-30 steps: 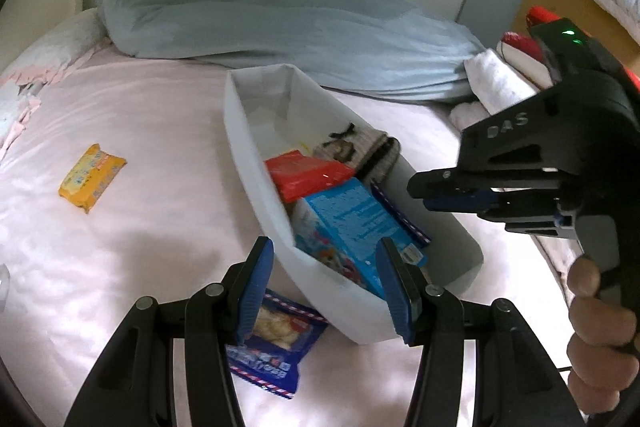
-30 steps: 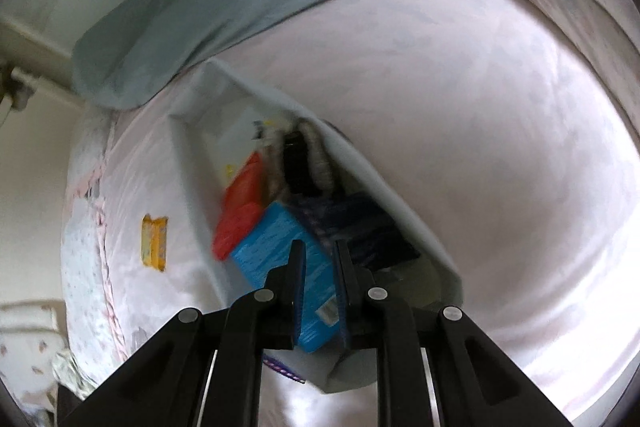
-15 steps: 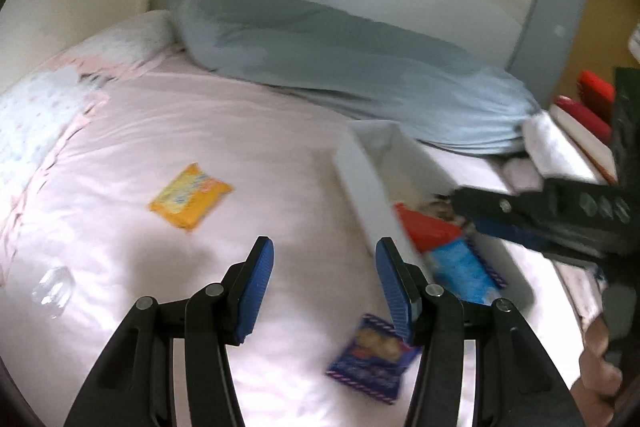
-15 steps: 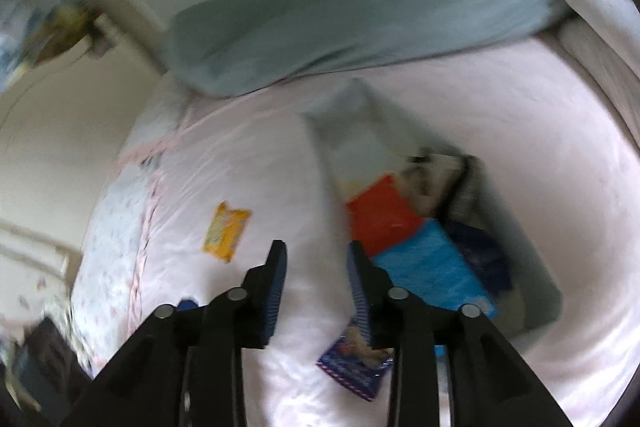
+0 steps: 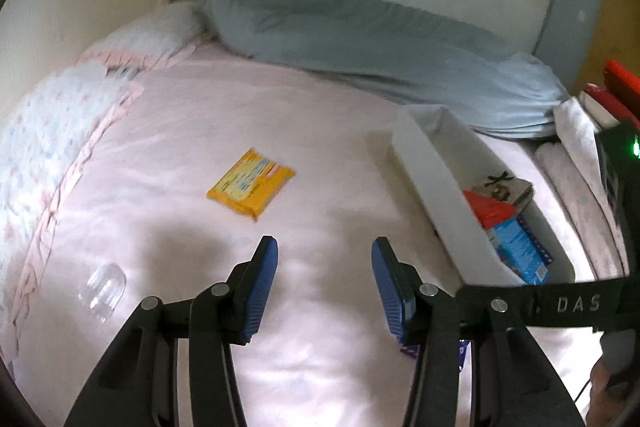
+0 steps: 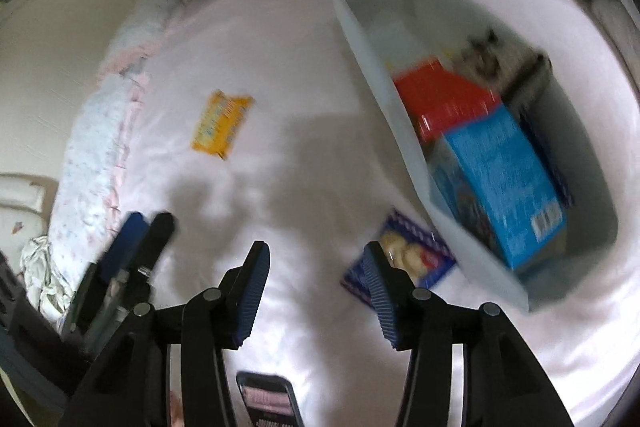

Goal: Organize objects
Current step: 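Move the right tool down to the blue-white cookie packet beside the box, then close the right tool on the blue-white cookie packet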

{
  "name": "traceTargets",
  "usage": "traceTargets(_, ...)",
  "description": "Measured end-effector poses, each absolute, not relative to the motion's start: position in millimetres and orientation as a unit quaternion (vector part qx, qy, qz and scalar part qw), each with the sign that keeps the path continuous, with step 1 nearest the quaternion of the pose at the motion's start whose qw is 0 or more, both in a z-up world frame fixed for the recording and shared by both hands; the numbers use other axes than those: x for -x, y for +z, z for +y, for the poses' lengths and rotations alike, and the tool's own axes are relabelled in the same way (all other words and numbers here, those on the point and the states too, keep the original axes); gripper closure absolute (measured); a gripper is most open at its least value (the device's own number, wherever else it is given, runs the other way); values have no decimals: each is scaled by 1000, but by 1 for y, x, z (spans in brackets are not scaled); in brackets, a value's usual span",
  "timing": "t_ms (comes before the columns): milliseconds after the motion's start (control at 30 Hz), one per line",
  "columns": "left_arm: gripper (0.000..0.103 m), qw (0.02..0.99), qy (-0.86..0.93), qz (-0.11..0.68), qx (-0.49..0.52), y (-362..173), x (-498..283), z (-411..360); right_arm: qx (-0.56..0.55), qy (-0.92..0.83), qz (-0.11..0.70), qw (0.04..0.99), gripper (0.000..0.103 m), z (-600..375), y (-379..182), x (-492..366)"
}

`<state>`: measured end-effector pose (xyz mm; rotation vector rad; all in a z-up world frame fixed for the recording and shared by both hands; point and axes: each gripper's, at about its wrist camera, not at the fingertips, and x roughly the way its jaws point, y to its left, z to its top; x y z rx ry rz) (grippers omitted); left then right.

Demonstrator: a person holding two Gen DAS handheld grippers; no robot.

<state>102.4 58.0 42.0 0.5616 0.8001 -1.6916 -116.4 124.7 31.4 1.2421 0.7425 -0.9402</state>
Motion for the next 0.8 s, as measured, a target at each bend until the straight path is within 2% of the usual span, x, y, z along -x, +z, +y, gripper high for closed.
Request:
traceTargets(167, 55, 576, -684, 360, -265, 29, -118, 49, -580, -408, 358, 608, 56, 120, 1, 109)
traceTargets(333, 55, 585, -670, 356, -285, 21, -130, 49, -554, -424, 412, 585, 56, 121, -17, 95)
traceTargets(500, 55, 566, -668, 394, -279, 13, -135, 48, -546, -427, 452, 561, 56, 119, -40, 89)
traceTargets(633, 55, 573, -674, 377, -274, 21, -135, 51, -523, -423, 498, 547, 56, 119, -61, 79)
traceTargets(800, 55, 584, -665, 377, -273, 20, -145, 48, -515, -432, 511, 536, 54, 110, -73, 78)
